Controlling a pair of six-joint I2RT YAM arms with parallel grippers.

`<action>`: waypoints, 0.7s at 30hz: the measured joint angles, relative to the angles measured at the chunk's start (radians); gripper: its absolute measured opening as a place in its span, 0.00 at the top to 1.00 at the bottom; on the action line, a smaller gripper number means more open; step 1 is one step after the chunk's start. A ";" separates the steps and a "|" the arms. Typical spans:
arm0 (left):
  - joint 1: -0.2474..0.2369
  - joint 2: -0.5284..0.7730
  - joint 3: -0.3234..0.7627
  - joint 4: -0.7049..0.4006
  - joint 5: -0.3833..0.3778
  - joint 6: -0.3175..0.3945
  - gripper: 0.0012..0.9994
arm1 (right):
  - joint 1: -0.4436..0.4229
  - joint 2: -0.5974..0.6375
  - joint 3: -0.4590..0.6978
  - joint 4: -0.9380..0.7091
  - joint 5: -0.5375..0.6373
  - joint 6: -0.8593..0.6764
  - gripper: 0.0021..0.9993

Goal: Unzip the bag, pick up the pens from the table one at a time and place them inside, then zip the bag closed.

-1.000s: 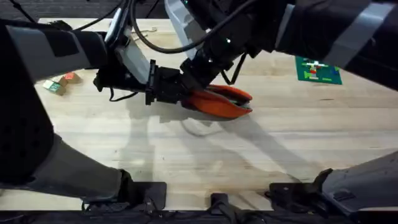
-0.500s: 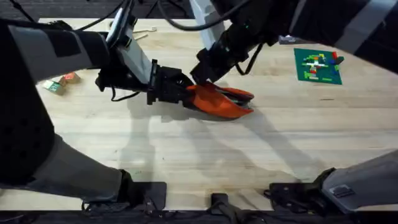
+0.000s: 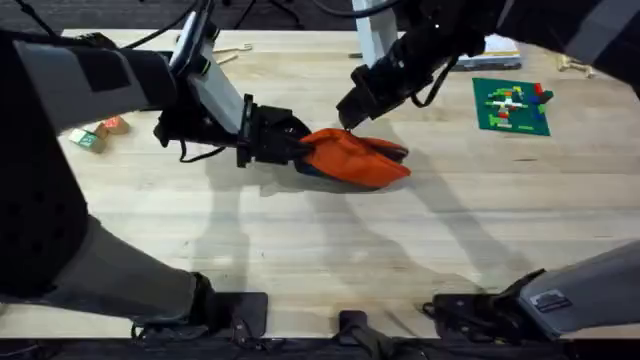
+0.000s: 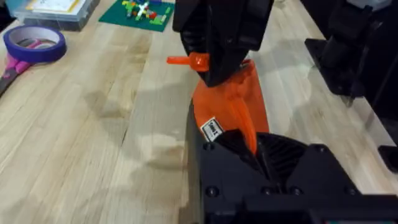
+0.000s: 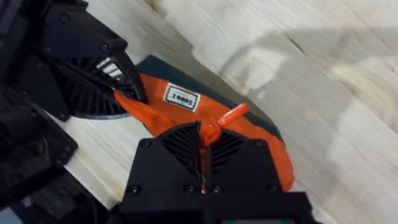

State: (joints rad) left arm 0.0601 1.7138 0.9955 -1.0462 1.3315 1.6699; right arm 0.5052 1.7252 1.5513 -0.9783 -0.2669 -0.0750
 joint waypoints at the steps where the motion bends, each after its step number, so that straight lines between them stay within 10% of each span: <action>1: 0.000 0.000 0.000 0.000 0.000 -0.001 0.96 | -0.002 0.000 0.000 -0.004 0.000 -0.006 0.97; 21: 0.000 0.000 0.000 -0.001 -0.032 -0.002 0.96 | -0.193 -0.034 -0.213 0.059 -0.016 -0.033 0.97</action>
State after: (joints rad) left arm 0.0597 1.7138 0.9955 -1.0467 1.2997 1.6680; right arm 0.3119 1.6917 1.3381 -0.9194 -0.2824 -0.1083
